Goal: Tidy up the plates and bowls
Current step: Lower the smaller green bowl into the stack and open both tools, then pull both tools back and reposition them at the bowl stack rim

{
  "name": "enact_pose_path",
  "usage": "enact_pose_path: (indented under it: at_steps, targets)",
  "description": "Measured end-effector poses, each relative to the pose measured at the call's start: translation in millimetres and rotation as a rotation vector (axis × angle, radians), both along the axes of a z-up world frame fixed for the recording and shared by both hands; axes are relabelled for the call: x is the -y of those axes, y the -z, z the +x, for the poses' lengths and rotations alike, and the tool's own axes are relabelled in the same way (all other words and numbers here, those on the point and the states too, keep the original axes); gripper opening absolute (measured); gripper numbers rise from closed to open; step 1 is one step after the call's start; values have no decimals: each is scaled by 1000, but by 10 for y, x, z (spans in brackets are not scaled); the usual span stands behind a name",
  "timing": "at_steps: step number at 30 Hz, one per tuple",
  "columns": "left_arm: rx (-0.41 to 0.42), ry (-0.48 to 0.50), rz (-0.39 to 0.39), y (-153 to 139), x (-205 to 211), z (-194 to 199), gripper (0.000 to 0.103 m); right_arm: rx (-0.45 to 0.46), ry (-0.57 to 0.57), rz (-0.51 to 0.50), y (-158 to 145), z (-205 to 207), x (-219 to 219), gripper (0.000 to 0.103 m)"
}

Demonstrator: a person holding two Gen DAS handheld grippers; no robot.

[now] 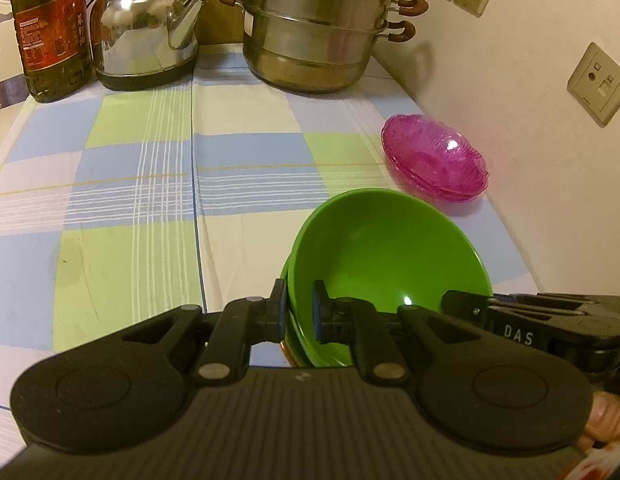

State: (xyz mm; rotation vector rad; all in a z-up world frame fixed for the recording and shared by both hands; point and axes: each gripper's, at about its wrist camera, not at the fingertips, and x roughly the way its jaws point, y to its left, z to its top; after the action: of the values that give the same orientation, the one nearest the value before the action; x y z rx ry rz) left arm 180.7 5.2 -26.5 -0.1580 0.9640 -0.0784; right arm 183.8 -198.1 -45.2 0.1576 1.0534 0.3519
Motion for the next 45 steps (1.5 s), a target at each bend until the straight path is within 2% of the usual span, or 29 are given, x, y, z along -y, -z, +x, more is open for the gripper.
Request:
enact_pose_path:
  at_steps: [16, 19, 22, 23, 35, 45]
  targets:
    - [-20, -7, -2, 70, -27, 12, 10, 28, -10, -39, 3, -22, -54, 11]
    - [-31, -18, -2, 112, -45, 19, 12, 43, -23, -62, 12, -30, -86, 21]
    - [-22, -38, -1, 107, -76, -5, 18, 45, -21, -37, 24, -26, -46, 44]
    - [-17, -46, -8, 97, -97, -15, 19, 52, -8, -27, 16, -32, -20, 48]
    - [27, -83, -65, -49, -135, -151, 21, 44, 92, 60, -128, -113, 247, 49]
    - [45, -98, -135, -138, -172, -505, 23, 29, 135, 99, -206, -369, 417, 48]
